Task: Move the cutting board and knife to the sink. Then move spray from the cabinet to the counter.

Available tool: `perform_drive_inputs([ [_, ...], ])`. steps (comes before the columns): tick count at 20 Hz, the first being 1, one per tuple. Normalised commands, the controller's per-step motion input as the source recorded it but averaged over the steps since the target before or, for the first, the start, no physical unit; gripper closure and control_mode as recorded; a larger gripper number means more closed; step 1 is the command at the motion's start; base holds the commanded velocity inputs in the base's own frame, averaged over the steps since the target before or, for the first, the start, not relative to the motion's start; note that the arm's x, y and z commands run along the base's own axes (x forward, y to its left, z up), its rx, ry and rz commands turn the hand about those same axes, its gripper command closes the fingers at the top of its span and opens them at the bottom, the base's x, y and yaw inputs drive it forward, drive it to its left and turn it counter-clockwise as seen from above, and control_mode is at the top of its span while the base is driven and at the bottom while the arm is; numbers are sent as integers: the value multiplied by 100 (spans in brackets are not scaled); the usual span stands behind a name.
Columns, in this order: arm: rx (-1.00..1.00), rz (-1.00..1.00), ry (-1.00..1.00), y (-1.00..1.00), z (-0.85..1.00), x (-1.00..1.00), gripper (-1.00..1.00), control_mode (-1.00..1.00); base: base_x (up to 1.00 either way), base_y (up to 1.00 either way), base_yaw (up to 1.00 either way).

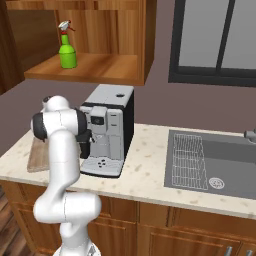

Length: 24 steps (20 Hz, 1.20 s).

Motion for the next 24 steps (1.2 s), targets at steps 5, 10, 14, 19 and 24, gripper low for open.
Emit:
perform_drive_inputs([
  [5,-5,0,7,-6,-1,24,-100,-100,0,0,0],
  [10,-3,0,6,-14,-12,19,-100,-100,0,0,0],
  [14,0,0,6,-12,-28,10,-100,-100,0,0,0],
  [19,1,0,6,-2,-52,0,-100,-100,0,0,0],
  [24,7,0,1,0,-64,-21,-100,-100,0,0,0],
])
